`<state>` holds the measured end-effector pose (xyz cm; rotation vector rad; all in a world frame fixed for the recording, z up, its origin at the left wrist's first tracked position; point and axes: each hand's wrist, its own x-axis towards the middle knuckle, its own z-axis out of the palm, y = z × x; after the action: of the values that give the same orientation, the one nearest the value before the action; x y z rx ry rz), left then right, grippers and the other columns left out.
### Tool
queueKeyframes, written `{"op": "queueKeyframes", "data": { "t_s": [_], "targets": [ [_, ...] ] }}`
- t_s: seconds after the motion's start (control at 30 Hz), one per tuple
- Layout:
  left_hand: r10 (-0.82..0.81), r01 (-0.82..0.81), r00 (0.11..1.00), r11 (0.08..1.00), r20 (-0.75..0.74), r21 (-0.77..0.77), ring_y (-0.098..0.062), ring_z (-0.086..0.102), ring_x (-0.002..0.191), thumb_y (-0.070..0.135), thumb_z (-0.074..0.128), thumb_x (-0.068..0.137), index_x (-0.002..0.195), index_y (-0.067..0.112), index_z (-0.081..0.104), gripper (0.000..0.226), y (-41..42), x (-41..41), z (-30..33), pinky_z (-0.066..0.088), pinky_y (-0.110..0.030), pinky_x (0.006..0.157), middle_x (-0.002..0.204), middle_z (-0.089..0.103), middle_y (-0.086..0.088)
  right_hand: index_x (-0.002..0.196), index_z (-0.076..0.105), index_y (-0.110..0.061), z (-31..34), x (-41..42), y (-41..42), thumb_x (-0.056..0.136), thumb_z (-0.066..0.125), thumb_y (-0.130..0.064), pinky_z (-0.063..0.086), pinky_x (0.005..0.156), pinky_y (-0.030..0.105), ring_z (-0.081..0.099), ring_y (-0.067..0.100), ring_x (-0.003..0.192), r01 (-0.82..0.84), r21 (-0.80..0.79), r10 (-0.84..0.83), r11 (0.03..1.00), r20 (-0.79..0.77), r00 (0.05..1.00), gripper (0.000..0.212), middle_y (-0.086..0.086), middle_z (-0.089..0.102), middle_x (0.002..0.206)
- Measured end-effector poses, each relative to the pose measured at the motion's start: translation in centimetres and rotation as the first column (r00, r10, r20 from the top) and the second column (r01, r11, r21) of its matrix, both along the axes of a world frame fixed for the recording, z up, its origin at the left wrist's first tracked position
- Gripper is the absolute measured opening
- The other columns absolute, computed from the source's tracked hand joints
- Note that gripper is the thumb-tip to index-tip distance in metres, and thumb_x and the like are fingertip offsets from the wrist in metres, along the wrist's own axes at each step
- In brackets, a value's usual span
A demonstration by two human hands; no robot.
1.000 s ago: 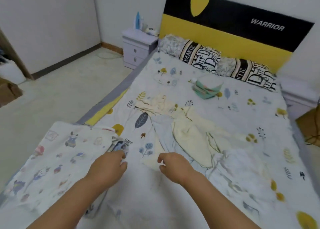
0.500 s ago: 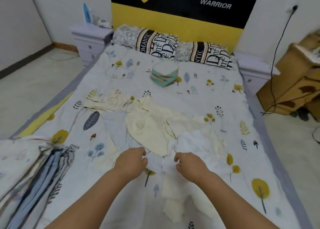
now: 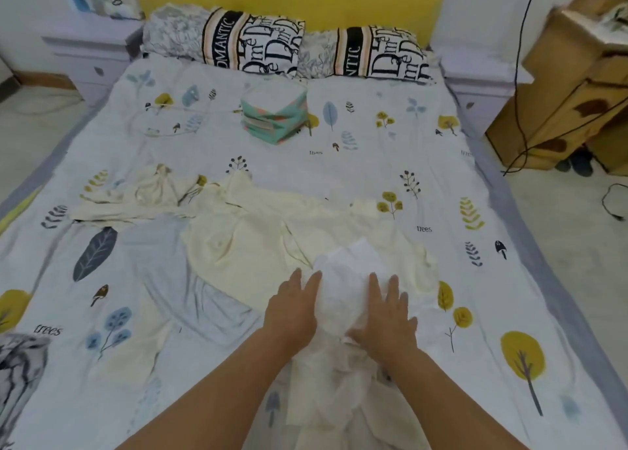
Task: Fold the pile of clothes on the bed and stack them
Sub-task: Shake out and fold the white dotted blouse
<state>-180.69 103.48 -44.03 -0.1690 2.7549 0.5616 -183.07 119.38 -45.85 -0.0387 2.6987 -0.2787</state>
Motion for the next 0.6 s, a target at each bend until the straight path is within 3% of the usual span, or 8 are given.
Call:
{"op": "queueKeyframes", "data": {
  "t_s": [0.13,0.2,0.27,0.37,0.43,0.5,0.53,0.6],
  "targets": [
    [-0.075,0.072,0.995,0.996,-0.060,-0.053,-0.028,0.007,0.144,0.014,0.050,0.090,0.148,0.032,-0.005,0.081,1.7,-2.1,-2.8,0.025,-0.039,0.112,0.156,-0.016,-0.013,0.144,-0.021,-0.037,-3.0,-0.5,0.7,0.075,0.068,-0.055,0.015,0.111,0.057,-0.013,0.034,0.143,0.039,-0.041,-0.041,0.998,-0.053,0.998,0.114,0.008,-0.032,0.151],
    [-0.165,0.163,0.986,0.979,-0.007,-0.126,-0.028,0.000,0.144,0.024,0.053,0.091,0.147,0.031,0.016,0.068,2.0,-2.7,-3.8,0.016,-0.043,0.116,0.157,-0.011,-0.009,0.148,0.005,-0.035,-3.9,-0.4,1.3,0.082,0.062,-0.050,0.010,0.112,0.055,-0.013,0.030,0.144,-0.019,-0.056,0.015,0.998,-0.059,0.998,0.088,0.005,-0.021,0.155],
    [-0.259,0.263,0.965,0.948,0.045,-0.182,-0.024,0.001,0.145,0.033,0.048,0.093,0.136,0.026,0.043,0.043,1.8,-2.9,-4.1,0.008,-0.045,0.116,0.157,0.011,-0.002,0.133,0.041,-0.025,-4.0,0.1,1.7,0.092,0.051,-0.038,0.010,0.113,0.050,0.001,0.023,0.145,-0.127,0.013,0.128,0.992,-0.077,0.989,0.044,0.002,0.012,0.156],
    [-0.233,0.232,0.972,0.970,-0.009,-0.068,-0.015,0.011,0.144,0.038,0.042,0.096,0.121,0.017,0.060,0.037,0.7,-2.6,-2.7,0.006,-0.039,0.115,0.150,0.033,0.006,0.095,0.049,-0.023,-2.6,0.8,2.1,0.096,0.042,-0.031,0.024,0.107,0.039,0.051,0.020,0.108,-0.106,-0.182,0.078,0.978,-0.154,0.985,0.011,-0.002,0.059,0.100],
    [-0.177,0.188,0.973,0.980,-0.145,0.060,-0.010,0.025,0.140,0.035,0.043,0.097,0.109,0.015,0.067,0.034,-0.3,-2.2,-0.2,0.008,-0.032,0.113,0.139,0.049,0.006,0.073,0.036,-0.026,-0.2,1.1,1.8,0.094,0.048,-0.031,0.039,0.075,0.022,0.047,0.010,0.066,-0.034,-0.419,-0.043,0.907,-0.174,0.984,0.025,-0.009,0.046,0.064],
    [-0.078,0.136,0.971,0.958,-0.226,0.252,0.003,0.056,0.101,0.030,0.043,0.097,0.074,0.020,0.064,0.033,-1.4,-1.8,3.6,0.024,-0.028,0.104,0.091,0.069,0.009,0.065,0.030,-0.027,2.8,1.3,1.4,0.089,0.058,-0.028,0.033,0.052,0.018,0.036,0.003,0.050,-0.006,-0.565,-0.134,0.825,-0.206,0.969,0.037,-0.011,0.038,0.054],
    [-0.009,0.099,0.970,0.927,-0.244,0.361,0.005,0.055,0.069,0.028,0.044,0.097,0.057,0.022,0.049,0.041,-1.8,-1.5,5.8,0.036,-0.026,0.088,0.061,0.058,0.014,0.063,0.032,-0.028,4.5,1.3,1.2,0.086,0.062,-0.026,0.032,0.051,0.017,0.035,0.003,0.049,0.006,-0.629,-0.171,0.777,-0.202,0.964,0.038,-0.011,0.037,0.052],
    [0.128,0.041,0.950,0.853,-0.286,0.520,-0.004,0.037,0.045,0.025,0.045,0.096,0.051,0.022,0.029,0.048,-2.7,-1.0,10.3,0.030,-0.017,0.054,0.045,0.036,0.010,0.062,0.041,-0.028,8.4,1.4,0.8,0.081,0.067,-0.024,0.031,0.049,0.014,0.033,0.003,0.048,0.018,-0.739,-0.221,0.673,-0.179,0.959,0.033,-0.014,0.038,0.049]
  ]
}}
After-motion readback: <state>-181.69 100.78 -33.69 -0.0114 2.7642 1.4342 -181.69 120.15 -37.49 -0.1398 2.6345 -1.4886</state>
